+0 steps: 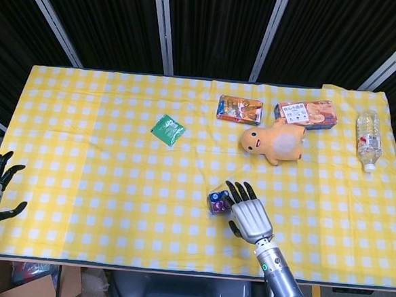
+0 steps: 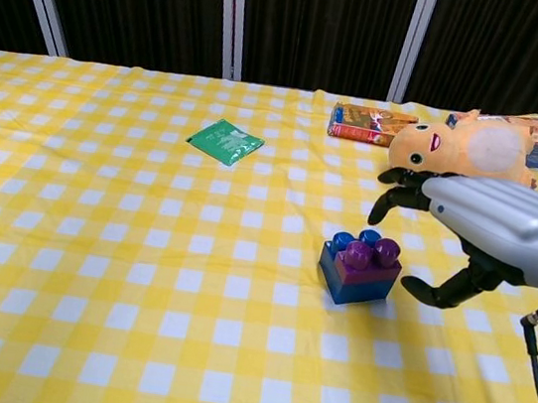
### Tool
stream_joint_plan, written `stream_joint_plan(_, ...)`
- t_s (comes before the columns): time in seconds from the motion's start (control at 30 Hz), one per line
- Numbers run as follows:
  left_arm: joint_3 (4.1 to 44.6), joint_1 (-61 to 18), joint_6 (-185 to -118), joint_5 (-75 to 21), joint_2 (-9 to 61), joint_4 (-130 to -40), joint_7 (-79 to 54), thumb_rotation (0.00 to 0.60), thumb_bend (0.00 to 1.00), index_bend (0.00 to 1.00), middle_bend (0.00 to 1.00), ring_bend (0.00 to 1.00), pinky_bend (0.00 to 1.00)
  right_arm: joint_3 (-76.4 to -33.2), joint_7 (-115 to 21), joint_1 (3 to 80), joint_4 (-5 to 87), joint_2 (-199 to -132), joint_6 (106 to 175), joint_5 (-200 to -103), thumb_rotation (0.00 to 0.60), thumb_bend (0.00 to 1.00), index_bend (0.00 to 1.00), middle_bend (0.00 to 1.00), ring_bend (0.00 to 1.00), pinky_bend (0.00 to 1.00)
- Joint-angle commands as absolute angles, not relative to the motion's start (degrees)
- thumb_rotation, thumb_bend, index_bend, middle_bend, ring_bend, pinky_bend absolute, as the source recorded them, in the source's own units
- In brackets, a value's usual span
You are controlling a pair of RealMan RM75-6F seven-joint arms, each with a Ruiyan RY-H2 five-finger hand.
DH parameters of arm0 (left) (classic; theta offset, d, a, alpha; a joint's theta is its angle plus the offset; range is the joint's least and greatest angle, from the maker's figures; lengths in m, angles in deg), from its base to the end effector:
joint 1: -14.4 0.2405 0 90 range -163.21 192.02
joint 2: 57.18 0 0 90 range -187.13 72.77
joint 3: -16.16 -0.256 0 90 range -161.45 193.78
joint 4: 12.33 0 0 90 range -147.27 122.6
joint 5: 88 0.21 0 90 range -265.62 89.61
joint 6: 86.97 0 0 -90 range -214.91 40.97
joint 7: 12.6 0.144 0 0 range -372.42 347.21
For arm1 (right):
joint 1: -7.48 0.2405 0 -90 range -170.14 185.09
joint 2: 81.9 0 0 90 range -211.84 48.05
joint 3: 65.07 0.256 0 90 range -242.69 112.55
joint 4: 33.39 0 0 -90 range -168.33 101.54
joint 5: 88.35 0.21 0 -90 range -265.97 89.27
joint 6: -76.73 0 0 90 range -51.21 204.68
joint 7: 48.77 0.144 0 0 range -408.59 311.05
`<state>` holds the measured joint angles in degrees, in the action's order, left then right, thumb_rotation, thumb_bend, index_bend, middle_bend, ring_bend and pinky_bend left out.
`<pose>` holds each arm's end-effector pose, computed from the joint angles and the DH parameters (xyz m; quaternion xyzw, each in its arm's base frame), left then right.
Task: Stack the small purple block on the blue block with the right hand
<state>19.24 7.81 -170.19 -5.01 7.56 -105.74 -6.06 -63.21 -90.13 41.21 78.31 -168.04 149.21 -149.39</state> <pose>-0.3090 0.1907 0.1527 -0.6071 -0.3737 -0.3561 0.6041 -0.1289 -0.2406 0.0002 0.7420 -0.3870 0.3454 0.4246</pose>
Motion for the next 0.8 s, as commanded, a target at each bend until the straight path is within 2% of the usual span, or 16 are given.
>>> stream_joint_plan(0.03, 19.22, 7.76, -170.07, -5.07, 7.62, -105.77, -5.83, 0.600, 0.24, 0.20, 0.00, 0.00, 0.10, -62.62, -91.02, 40.67, 82.90, -165.47, 151.53, -152.66, 0.600, 0.45, 0.27, 0.00, 0.00, 0.00)
stream_joint_plan(0.2, 19.21, 7.65, -169.85, -5.21, 7.81, -105.74, -5.32, 0.600, 0.24, 0.20, 0.00, 0.00, 0.10, -62.35, -92.10, 39.87, 89.25, -161.81, 154.06, -157.12, 0.600, 0.45, 0.26, 0.00, 0.00, 0.00)
stream_joint_plan(0.37, 19.31, 7.61, -169.68, -5.57, 7.83, -105.75, -5.25, 0.600, 0.24, 0.20, 0.00, 0.00, 0.10, -63.73, -91.14, 36.73, 91.89, -156.19, 157.18, -158.97, 0.600, 0.42, 0.10, 0.00, 0.00, 0.00)
stream_joint_plan(0.4, 19.33, 7.64, -169.73, -5.60, 7.82, -105.77, -5.22, 0.600, 0.24, 0.20, 0.00, 0.00, 0.10, -64.35, -89.73, 35.83, 91.11, -155.24, 157.35, -158.67, 0.600, 0.41, 0.08, 0.00, 0.00, 0.00)
stream_joint_plan(0.43, 19.34, 7.68, -169.80, -5.62, 7.80, -105.81, -5.20, 0.600, 0.24, 0.20, 0.00, 0.00, 0.10, -68.95, -86.33, 31.53, 96.39, -153.07, 161.83, -168.84, 0.600, 0.40, 0.07, 0.00, 0.00, 0.00)
stream_joint_plan(0.47, 19.34, 7.73, -169.91, -5.62, 7.78, -105.87, -5.17, 0.600, 0.24, 0.20, 0.00, 0.00, 0.10, -70.03, -82.58, 30.50, 91.32, -153.45, 161.72, -170.12, 0.600, 0.40, 0.07, 0.00, 0.00, 0.00)
stream_joint_plan(0.5, 19.35, 7.80, -170.05, -5.62, 7.75, -105.94, -5.13, 0.600, 0.24, 0.20, 0.00, 0.00, 0.10, -67.84, -78.00, 31.13, 84.74, -155.26, 160.23, -167.41, 0.600, 0.40, 0.07, 0.00, 0.00, 0.00)
stream_joint_plan(0.53, 19.38, 7.89, -170.26, -5.59, 7.71, -106.04, -5.07, 0.600, 0.24, 0.20, 0.00, 0.00, 0.10, -67.78, -73.65, 30.48, 81.13, -155.02, 160.09, -167.44, 0.600, 0.40, 0.07, 0.00, 0.00, 0.00)
stream_joint_plan(0.67, 19.58, 8.12, -170.76, -5.86, 7.67, -106.20, -4.88, 0.600, 0.24, 0.20, 0.00, 0.00, 0.10, -69.02, -64.88, 28.16, 74.93, -152.46, 159.83, -168.40, 0.600, 0.40, 0.07, 0.00, 0.00, 0.00)
stream_joint_plan(0.8, 19.73, 8.23, -170.76, -6.37, 7.59, -106.25, -4.73, 0.600, 0.24, 0.20, 0.00, 0.00, 0.10, -71.18, -57.03, 24.24, 67.22, -152.38, 162.36, -171.52, 0.600, 0.40, 0.07, 0.00, 0.00, 0.00)
